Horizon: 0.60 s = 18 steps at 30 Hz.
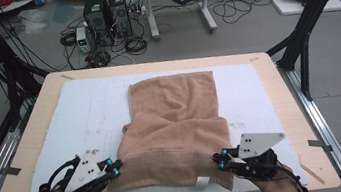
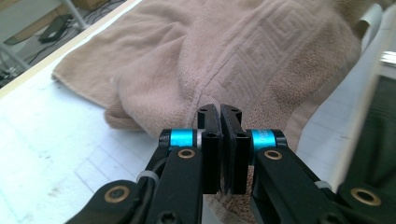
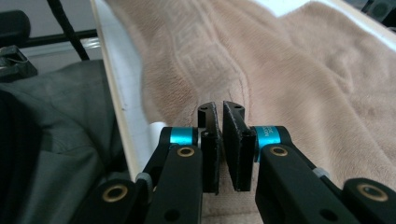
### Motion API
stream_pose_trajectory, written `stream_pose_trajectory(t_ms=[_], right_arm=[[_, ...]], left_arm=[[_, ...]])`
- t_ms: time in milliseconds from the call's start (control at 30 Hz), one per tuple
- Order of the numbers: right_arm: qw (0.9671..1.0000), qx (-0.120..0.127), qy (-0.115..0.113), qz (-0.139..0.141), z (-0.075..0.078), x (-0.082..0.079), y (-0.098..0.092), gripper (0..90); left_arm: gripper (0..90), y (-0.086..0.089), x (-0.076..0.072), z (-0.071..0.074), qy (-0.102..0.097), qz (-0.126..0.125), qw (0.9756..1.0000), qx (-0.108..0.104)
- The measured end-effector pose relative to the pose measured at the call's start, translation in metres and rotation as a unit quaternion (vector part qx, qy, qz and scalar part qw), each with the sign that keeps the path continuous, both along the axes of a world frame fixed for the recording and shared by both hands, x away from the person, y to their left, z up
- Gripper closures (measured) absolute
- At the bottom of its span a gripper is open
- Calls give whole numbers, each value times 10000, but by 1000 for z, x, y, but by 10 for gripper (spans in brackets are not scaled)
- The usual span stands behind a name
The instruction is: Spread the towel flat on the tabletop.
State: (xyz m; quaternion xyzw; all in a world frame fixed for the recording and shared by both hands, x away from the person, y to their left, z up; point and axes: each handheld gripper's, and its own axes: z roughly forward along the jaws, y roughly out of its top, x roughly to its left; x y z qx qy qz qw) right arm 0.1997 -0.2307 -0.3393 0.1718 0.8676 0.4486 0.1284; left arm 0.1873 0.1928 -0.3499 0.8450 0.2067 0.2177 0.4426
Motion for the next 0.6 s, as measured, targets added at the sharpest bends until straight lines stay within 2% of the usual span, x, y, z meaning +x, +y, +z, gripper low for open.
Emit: stream_pose_trajectory(t_ms=[33, 67, 100, 133, 267, 367, 500, 600], right_arm=[[10000, 47, -43, 29, 2, -3, 0, 807], [9999, 102, -44, 42, 4, -4, 0, 773], [9999, 122, -12, 50, 6, -4, 0, 746], [9999, 98, 2, 50, 6, -1, 1, 723], [9998, -105, 157, -48, -4, 18, 5, 687], [9993, -210, 279, -163, -24, 38, 7, 643], [9973, -275, 570, -380, -53, 63, 3, 620], [9954, -244, 785, -495, -72, 75, 0, 606]], left_arm=[[821, 1, -3, 2, -14, -12, 10000, -41], [739, 1, -5, 4, -33, 11, 10000, -59], [693, 2, -4, 5, -58, 11, 10000, -36], [686, 2, -2, 5, -84, 29, 10000, 44], [648, 1, 23, -5, 40, 117, 9999, -2], [631, -6, 45, -24, 233, 119, 9996, -143], [596, -20, 73, -51, 389, 51, 9992, 97], [578, -25, 93, -69, 775, 1, 9968, 206]])
